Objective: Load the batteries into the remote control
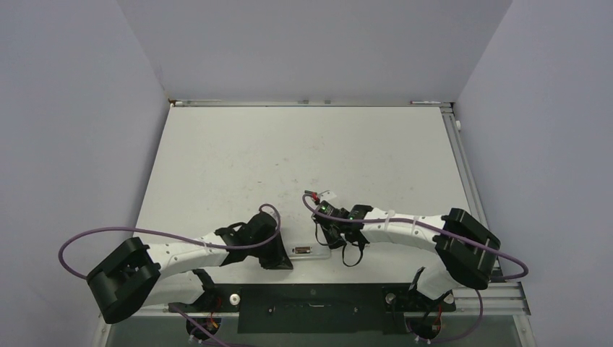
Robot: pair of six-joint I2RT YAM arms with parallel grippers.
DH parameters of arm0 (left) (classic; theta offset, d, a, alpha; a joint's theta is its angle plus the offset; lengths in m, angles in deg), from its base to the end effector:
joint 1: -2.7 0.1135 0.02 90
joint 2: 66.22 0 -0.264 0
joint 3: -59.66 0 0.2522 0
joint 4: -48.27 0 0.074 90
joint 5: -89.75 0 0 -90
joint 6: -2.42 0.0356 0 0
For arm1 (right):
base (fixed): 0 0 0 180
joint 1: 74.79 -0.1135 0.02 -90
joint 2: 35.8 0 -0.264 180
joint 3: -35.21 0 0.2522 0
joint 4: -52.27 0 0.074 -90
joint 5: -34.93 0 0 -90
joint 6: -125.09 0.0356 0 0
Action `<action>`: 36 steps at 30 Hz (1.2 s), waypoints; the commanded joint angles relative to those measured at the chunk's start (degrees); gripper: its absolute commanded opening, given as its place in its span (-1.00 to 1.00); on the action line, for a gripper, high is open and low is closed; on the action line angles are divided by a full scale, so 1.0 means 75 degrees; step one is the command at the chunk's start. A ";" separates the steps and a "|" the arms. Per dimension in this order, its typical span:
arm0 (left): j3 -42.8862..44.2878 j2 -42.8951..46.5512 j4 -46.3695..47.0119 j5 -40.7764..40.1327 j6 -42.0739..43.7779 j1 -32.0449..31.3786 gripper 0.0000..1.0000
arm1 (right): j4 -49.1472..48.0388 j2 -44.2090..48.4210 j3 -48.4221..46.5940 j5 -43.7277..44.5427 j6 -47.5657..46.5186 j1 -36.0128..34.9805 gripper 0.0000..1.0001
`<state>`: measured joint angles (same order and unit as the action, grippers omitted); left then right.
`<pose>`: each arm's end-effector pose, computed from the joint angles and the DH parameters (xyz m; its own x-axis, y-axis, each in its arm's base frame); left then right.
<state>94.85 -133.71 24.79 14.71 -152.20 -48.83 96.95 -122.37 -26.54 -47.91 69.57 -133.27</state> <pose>0.1129 -0.1569 0.1330 -0.9855 -0.1628 -0.0482 -0.1018 0.7938 -0.5996 0.1457 0.2290 0.1688 -0.8696 -0.3435 -0.3548 -0.4012 0.9103 0.1020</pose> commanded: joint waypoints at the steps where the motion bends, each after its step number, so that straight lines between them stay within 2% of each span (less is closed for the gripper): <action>1: 0.0394 -0.0240 -0.0163 -0.0621 -0.0261 -0.0062 -1.00 | -0.0672 0.0502 0.0252 -0.0391 -0.0320 0.0009 -0.83; 9: 0.0703 -0.0758 -0.0275 -0.1119 -0.0355 -0.0058 -1.00 | -0.1107 0.0719 0.0539 -0.0685 -0.0672 -0.0115 -0.83; 16: 0.1244 -0.1373 -0.0467 -0.1495 -0.0099 -0.0001 -1.00 | -0.0814 0.0784 0.0384 -0.0068 -0.0766 -0.0101 -0.83; 27: 0.2617 -0.2509 -0.0756 -0.1633 0.0853 0.0083 -1.00 | -0.1001 0.1166 0.0687 -0.0463 -0.0366 -0.0363 -0.83; 36: 0.3859 -0.3508 -0.0981 -0.1635 0.1735 0.0073 -1.00 | -0.0124 0.2071 0.0643 0.0061 0.0234 -0.0580 -0.83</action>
<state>119.39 -157.75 18.45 3.21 -143.65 -48.53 92.93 -110.94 -21.21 -50.80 68.45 -137.12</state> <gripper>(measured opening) 0.001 0.085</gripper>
